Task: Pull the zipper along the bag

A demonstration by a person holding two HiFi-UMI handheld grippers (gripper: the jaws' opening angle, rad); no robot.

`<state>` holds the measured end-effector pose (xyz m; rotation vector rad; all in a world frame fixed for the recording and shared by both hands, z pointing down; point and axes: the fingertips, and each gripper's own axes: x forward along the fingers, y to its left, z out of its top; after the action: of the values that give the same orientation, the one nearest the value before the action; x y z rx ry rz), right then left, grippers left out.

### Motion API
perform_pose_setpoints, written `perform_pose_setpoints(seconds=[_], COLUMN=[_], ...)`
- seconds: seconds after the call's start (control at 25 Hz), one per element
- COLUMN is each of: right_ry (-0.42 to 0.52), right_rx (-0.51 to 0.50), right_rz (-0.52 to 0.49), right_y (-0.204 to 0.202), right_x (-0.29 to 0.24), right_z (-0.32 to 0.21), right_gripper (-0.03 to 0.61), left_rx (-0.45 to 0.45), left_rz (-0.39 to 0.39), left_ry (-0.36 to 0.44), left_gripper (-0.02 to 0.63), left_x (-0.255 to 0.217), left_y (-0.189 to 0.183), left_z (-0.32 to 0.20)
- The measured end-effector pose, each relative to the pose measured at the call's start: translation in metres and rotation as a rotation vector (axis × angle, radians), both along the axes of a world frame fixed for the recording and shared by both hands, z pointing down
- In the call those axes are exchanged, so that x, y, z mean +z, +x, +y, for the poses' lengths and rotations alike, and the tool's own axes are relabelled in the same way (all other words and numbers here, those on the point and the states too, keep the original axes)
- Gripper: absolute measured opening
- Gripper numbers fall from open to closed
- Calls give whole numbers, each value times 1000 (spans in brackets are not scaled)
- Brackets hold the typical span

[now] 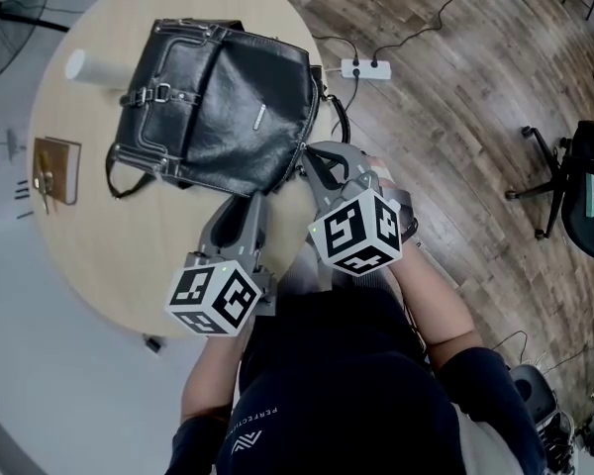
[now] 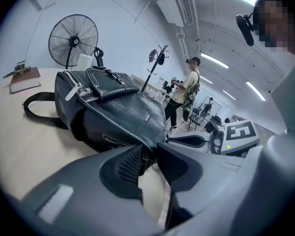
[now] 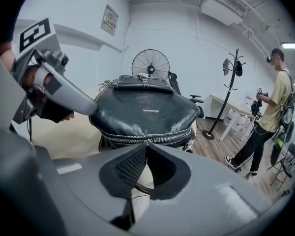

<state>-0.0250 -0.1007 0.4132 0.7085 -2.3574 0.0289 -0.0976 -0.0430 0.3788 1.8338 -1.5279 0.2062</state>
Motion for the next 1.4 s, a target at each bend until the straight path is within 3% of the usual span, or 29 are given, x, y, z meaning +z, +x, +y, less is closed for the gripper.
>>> perform_pose_setpoints(seconds=[1.4], right_ry=[98], right_rx=[92], right_rz=[91], right_y=[21], right_x=[-2], right_z=[-66], right_gripper=[12], left_rx=[21], left_rz=[-17], left_ry=[6], left_gripper=[94], left_x=[1], left_y=[0], left_z=[2])
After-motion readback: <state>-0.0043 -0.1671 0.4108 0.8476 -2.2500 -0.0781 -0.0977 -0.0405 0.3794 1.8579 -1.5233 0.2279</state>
